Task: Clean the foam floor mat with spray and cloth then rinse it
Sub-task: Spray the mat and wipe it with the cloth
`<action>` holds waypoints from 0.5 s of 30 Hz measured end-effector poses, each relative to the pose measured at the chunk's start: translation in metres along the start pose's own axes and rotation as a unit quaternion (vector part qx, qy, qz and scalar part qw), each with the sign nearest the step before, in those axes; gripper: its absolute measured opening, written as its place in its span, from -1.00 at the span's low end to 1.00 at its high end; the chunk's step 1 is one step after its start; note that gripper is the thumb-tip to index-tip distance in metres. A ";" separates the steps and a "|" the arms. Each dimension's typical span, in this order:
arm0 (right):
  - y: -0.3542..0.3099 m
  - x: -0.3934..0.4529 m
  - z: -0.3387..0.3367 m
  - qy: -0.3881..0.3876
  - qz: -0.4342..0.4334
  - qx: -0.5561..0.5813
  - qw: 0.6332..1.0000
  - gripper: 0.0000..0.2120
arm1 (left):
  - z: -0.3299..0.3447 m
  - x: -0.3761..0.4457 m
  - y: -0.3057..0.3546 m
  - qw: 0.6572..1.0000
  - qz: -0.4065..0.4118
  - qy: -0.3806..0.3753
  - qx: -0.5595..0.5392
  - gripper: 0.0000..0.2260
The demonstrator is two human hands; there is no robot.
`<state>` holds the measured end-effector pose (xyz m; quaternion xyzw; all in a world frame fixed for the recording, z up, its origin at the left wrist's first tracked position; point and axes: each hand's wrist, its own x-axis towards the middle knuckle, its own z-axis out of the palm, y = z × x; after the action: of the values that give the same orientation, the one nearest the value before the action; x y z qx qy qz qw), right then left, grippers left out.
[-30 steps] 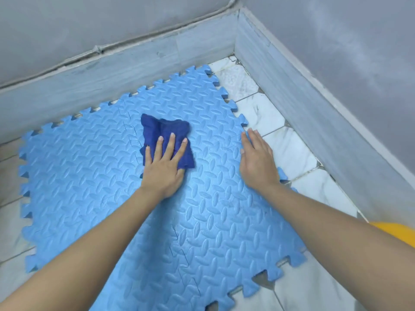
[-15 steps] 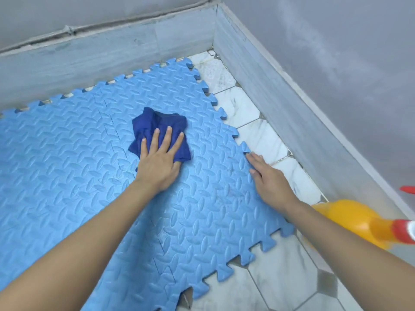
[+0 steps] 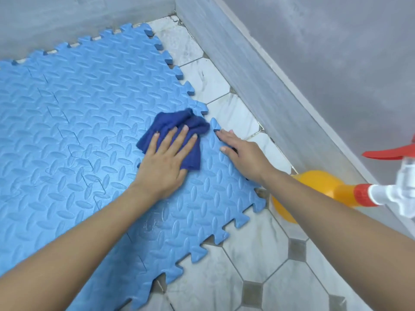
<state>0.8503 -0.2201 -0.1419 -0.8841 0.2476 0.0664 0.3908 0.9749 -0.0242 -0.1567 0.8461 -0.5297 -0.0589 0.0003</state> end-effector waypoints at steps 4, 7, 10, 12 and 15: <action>0.004 -0.006 -0.004 0.009 0.002 0.000 1.000 -0.56 | -0.006 0.027 -0.010 0.997 -0.070 -0.024 -0.011 -0.33; 0.013 -0.014 -0.001 0.010 -0.001 -0.040 0.999 -0.57 | 0.002 -0.009 0.024 0.999 0.021 -0.025 0.016 -0.32; 0.014 -0.013 -0.002 0.014 -0.011 -0.073 0.997 -0.59 | 0.008 -0.065 0.056 0.992 0.120 -0.036 0.011 -0.29; 0.014 -0.009 -0.005 0.016 -0.017 -0.092 0.996 -0.60 | 0.008 -0.090 0.070 0.982 0.179 -0.056 0.015 -0.27; 0.014 -0.010 -0.005 0.025 0.004 -0.105 0.994 -0.60 | 0.011 -0.095 0.069 0.976 0.208 -0.059 0.015 -0.29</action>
<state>0.8339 -0.2278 -0.1450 -0.9205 0.2526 0.0717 0.2893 0.8710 0.0313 -0.1539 0.7120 -0.6943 -0.0995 -0.0314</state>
